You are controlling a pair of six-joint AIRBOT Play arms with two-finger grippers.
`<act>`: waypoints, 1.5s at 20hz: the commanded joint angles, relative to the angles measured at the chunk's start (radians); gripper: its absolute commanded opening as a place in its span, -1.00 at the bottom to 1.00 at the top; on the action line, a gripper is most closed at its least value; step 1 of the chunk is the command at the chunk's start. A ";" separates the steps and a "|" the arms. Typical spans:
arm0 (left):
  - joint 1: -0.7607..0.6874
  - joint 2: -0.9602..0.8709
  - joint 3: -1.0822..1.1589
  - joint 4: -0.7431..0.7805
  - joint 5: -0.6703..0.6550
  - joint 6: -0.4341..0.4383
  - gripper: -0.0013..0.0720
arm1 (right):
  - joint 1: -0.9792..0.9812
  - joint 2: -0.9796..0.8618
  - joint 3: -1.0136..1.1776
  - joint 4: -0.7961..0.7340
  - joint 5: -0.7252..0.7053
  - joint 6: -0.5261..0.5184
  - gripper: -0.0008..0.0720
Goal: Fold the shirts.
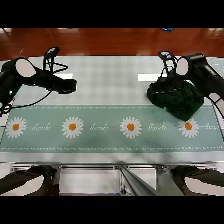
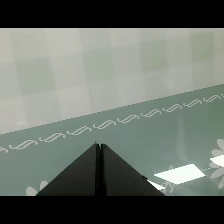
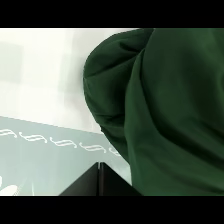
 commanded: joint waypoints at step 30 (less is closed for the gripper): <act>0.049 -0.031 0.089 0.227 -0.070 -0.004 0.43 | -0.042 0.032 0.132 -0.112 -0.073 0.049 0.16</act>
